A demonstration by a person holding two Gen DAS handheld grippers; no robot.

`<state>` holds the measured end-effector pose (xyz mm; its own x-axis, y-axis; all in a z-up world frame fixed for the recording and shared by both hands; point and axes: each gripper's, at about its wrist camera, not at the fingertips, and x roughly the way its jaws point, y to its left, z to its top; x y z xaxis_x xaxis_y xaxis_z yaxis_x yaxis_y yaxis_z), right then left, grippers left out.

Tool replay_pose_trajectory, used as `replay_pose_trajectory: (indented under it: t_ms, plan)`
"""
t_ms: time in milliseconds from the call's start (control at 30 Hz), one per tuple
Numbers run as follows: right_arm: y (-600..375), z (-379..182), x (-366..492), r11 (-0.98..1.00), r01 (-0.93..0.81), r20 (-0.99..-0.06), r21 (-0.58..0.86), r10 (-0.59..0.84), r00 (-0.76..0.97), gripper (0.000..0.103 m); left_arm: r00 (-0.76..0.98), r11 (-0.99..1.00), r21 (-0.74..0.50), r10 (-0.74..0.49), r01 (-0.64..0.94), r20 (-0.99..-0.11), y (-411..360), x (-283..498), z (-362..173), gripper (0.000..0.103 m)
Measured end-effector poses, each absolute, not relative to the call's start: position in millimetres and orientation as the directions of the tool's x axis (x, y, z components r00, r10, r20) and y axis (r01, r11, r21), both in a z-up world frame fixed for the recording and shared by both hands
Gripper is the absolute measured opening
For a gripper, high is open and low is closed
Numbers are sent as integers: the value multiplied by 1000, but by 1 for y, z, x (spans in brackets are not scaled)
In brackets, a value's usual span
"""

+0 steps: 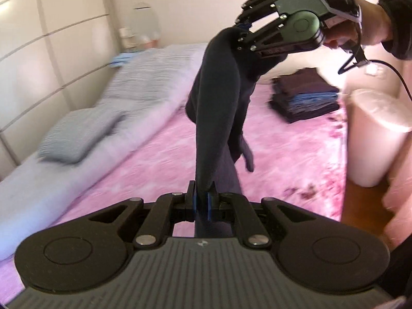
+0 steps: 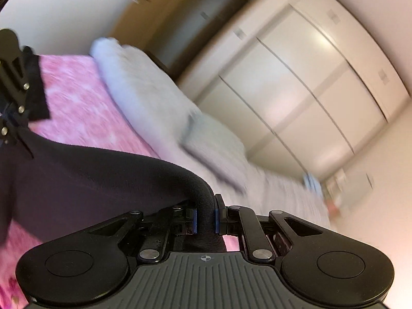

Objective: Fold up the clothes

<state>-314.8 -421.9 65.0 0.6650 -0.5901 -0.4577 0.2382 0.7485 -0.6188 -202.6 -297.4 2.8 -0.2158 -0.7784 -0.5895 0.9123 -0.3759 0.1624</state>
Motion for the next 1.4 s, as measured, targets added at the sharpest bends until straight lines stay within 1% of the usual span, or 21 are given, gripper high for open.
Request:
replay_pose_trajectory:
  t_ms: [100, 167, 267, 400, 500, 567, 633, 667, 733, 800, 833, 900, 933, 967, 1033, 1133, 1167, 1233, 1300, 1367, 1400]
  plan:
    - [-442, 66, -335, 754, 272, -505, -598, -618, 602, 11, -265, -414, 113, -745, 903, -612, -324, -214, -3, 6]
    - [-449, 63, -345, 762, 288, -533, -580, -622, 574, 11, -284, -430, 93, -728, 898, -624, -356, -194, -9, 6]
    - [-454, 58, -346, 769, 300, -565, -564, -625, 538, 11, -284, -436, 89, -713, 895, -641, -379, -183, -21, 6]
    - [-465, 47, -318, 785, 293, -585, -545, -607, 539, 11, -245, -426, 143, -727, 893, -641, -408, -152, -18, 6]
    - [-471, 55, -292, 759, 310, -531, -573, -631, 565, 11, -186, -388, 245, -792, 888, -581, -417, -133, 11, 6]
    - [-470, 63, -265, 720, 326, -453, -612, -657, 602, 11, -134, -347, 343, -846, 873, -516, -415, -128, 35, 6]
    - [-468, 72, -265, 681, 324, -385, -657, -672, 632, 11, -95, -321, 446, -884, 835, -457, -405, -131, 51, 6]
    - [-466, 77, -265, 660, 323, -351, -678, -677, 647, 12, -93, -324, 474, -889, 819, -448, -399, -138, 52, 6]
    - [-467, 66, -270, 652, 295, -353, -699, -673, 651, 12, -112, -379, 489, -864, 786, -490, -386, -157, 35, 7]
    - [-469, 39, -284, 687, 244, -424, -684, -647, 633, 12, -125, -452, 471, -808, 758, -575, -375, -181, -4, 13]
    - [-470, 23, -293, 711, 221, -467, -667, -631, 620, 12, -132, -486, 429, -764, 761, -632, -370, -193, -31, 16]
    - [-473, -22, -307, 773, 160, -575, -614, -577, 580, 12, -148, -539, 314, -649, 782, -746, -361, -216, -91, 17]
    - [-472, -51, -314, 812, 94, -657, -576, -528, 538, 14, -146, -545, 243, -574, 802, -806, -358, -228, -123, 18]
    - [-471, -80, -321, 848, 29, -734, -529, -474, 486, 18, -140, -539, 198, -522, 819, -841, -354, -236, -146, 18]
    - [-462, -122, -342, 879, -108, -825, -464, -384, 414, 21, -118, -496, 122, -425, 860, -897, -346, -249, -184, 18]
    - [-476, -134, -356, 920, -112, -870, -375, -307, 387, 22, -81, -383, 70, -364, 921, -928, -342, -246, -207, 22]
    - [-481, -138, -361, 932, -111, -882, -345, -281, 378, 22, -59, -341, 72, -358, 937, -932, -347, -240, -210, 23]
    - [-490, -146, -371, 953, -109, -904, -283, -227, 362, 23, 0, -246, 95, -362, 964, -932, -360, -226, -211, 29]
    - [-512, -147, -356, 966, -87, -907, -245, -197, 371, 26, 48, -156, 112, -366, 981, -929, -380, -206, -214, 34]
    - [-544, -154, -325, 972, -50, -902, -230, -193, 387, 38, 103, -87, 145, -374, 986, -922, -398, -184, -219, 42]
    - [-558, -162, -310, 975, -27, -898, -221, -192, 396, 41, 130, -65, 166, -377, 984, -917, -408, -171, -220, 46]
